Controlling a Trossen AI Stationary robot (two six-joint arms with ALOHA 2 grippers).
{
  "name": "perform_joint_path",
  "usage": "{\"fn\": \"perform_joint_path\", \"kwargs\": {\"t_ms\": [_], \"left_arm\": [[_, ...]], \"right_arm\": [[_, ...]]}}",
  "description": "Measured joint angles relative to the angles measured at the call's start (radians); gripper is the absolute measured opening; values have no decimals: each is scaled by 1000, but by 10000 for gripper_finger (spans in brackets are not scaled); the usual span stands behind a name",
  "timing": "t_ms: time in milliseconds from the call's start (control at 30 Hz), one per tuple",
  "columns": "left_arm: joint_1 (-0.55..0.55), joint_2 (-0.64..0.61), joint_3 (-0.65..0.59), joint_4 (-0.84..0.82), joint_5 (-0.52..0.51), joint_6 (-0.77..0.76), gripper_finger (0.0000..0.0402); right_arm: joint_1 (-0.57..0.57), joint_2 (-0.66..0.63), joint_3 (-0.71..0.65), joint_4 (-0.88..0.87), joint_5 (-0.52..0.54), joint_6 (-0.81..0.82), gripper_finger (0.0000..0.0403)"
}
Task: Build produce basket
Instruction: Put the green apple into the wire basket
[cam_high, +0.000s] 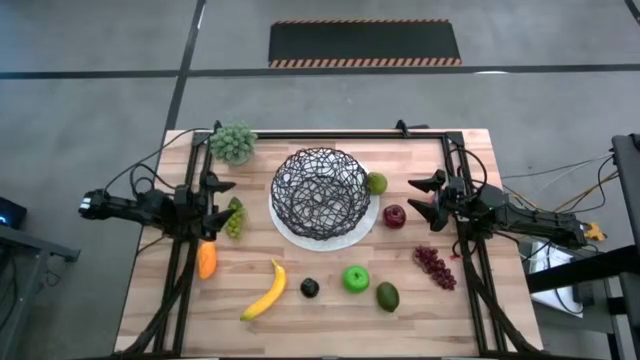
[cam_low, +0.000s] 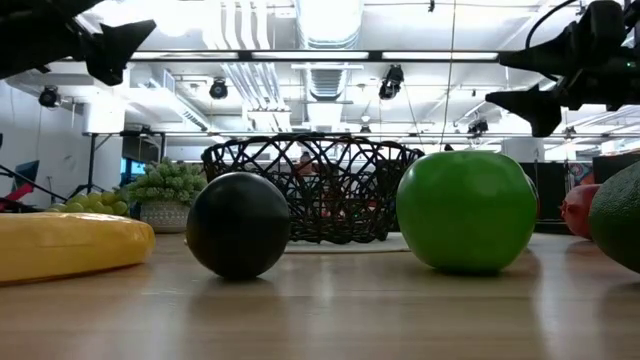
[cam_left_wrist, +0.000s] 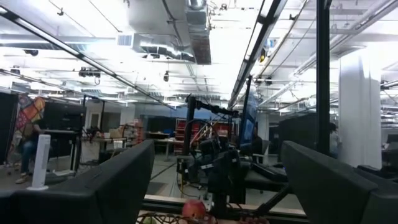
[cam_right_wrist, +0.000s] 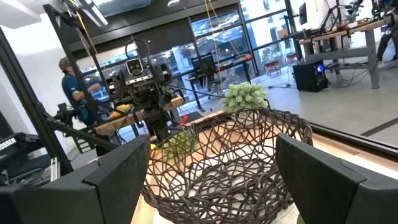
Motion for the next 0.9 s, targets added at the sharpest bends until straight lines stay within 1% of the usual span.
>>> {"fn": "perform_joint_path", "kwargs": {"t_ms": [167,300,467,567,667,733,900], "left_arm": [[0,0,0,46,0,-1,334],[0,0,0,42,0,3,334],[0,0,0,43,0,-4,334],[0,0,0,54,0,-5,334],[-1,0,0,92,0,-8,334],[-1,0,0,121,0,-47,334],[0,0,0,155,0,-218,334]], "right_arm": [[0,0,0,10,0,0,327],[0,0,0,13,0,-4,327],[0,0,0,127,26,-71,327],[0,0,0,177,27,-72,327],[0,0,0,187,27,-71,327],[0,0,0,187,27,-70,327],[0,0,0,187,27,-59,327]]}}
